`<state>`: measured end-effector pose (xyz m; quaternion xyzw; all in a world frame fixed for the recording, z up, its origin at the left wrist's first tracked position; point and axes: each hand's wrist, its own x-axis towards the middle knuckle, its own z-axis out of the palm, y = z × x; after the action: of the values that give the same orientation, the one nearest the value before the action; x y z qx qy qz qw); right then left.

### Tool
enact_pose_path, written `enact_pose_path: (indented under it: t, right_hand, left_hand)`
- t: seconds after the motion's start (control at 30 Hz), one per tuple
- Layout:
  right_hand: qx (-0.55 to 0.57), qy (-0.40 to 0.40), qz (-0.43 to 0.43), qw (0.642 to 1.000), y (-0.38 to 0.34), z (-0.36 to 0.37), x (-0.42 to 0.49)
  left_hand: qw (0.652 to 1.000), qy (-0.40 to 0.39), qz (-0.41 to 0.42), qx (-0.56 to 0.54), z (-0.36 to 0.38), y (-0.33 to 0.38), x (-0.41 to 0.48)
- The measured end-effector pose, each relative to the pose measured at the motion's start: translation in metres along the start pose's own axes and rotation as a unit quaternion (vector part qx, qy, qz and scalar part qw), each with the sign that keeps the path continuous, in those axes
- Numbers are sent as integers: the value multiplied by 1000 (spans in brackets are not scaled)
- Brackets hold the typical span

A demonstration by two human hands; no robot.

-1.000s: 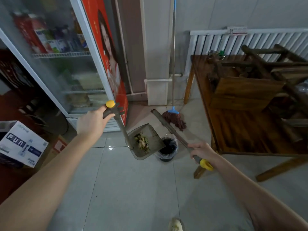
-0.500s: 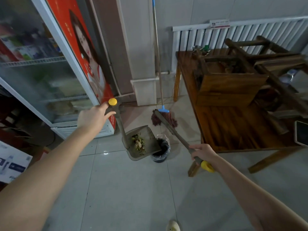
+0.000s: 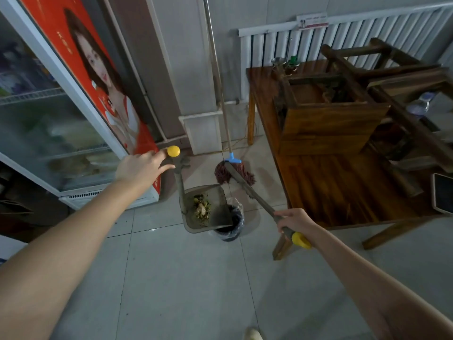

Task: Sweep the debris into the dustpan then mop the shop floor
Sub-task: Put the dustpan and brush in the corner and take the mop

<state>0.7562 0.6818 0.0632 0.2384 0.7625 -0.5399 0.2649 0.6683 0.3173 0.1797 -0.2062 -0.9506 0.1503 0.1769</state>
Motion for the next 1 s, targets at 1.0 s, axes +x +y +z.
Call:
enact_pose_path:
  t: [1.0]
  right_hand:
    - [3, 57, -41, 998, -25, 10, -37]
  left_hand:
    - [954, -37, 297, 28, 2, 79, -91]
